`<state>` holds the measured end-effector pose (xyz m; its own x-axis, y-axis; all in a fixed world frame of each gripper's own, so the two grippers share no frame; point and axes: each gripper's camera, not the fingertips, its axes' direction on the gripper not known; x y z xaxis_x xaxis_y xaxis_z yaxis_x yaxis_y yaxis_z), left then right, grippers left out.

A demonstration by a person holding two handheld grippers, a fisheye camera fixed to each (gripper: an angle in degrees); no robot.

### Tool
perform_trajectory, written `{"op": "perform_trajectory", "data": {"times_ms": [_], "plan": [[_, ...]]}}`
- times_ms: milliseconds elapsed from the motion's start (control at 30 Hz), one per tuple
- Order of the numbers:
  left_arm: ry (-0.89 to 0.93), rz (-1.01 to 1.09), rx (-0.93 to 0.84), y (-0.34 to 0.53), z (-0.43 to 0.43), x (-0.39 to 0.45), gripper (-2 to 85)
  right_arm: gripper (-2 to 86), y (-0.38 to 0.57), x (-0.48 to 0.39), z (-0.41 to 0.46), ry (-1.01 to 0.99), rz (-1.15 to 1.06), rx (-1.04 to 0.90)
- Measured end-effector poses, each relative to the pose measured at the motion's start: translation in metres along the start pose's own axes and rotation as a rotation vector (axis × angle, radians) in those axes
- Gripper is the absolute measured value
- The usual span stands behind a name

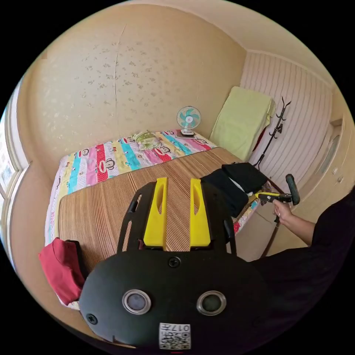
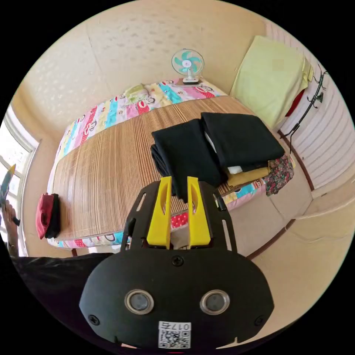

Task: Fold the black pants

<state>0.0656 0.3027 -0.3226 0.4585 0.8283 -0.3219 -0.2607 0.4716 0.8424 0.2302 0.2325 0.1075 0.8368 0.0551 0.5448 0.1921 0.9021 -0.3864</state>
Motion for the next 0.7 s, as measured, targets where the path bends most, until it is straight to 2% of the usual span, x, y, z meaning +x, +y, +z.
{"op": "perform_trajectory", "data": {"times_ms": [67, 233, 333, 367, 433, 533, 567, 600, 700], "plan": [[0.043, -0.026, -0.014, -0.008, 0.02, 0.021, 9.2, 12.6, -0.011, -0.016, 0.03, -0.046, -0.032, -0.019], [0.21, -0.239, -0.091, -0.009, 0.054, 0.032, 10.1, 14.3, -0.055, -0.089, 0.128, 0.003, -0.151, -0.171], [0.101, -0.291, -0.091, 0.003, 0.04, 0.028, 10.4, 12.6, -0.067, -0.127, 0.205, 0.104, -0.225, -0.339], [0.048, -0.303, -0.098, 0.007, 0.031, 0.023, 10.5, 10.5, -0.066, -0.133, 0.233, 0.21, -0.235, -0.416], [-0.009, -0.356, -0.098, 0.014, 0.014, 0.009, 10.6, 6.0, -0.068, -0.133, 0.234, 0.177, -0.211, -0.434], [-0.045, -0.466, -0.032, 0.027, -0.02, -0.018, 10.6, 4.5, -0.067, -0.102, 0.178, -0.106, -0.036, -0.34], [-0.059, -0.498, -0.008, 0.031, -0.031, -0.028, 10.7, 4.2, -0.063, -0.087, 0.144, -0.271, 0.006, -0.267], [-0.069, -0.517, 0.007, 0.032, -0.039, -0.037, 10.8, 3.9, -0.062, -0.078, 0.105, -0.429, 0.006, -0.187], [-0.036, -0.544, 0.037, 0.026, -0.053, -0.054, 10.9, 3.3, -0.069, -0.088, -0.004, -0.657, -0.118, 0.002]]}}
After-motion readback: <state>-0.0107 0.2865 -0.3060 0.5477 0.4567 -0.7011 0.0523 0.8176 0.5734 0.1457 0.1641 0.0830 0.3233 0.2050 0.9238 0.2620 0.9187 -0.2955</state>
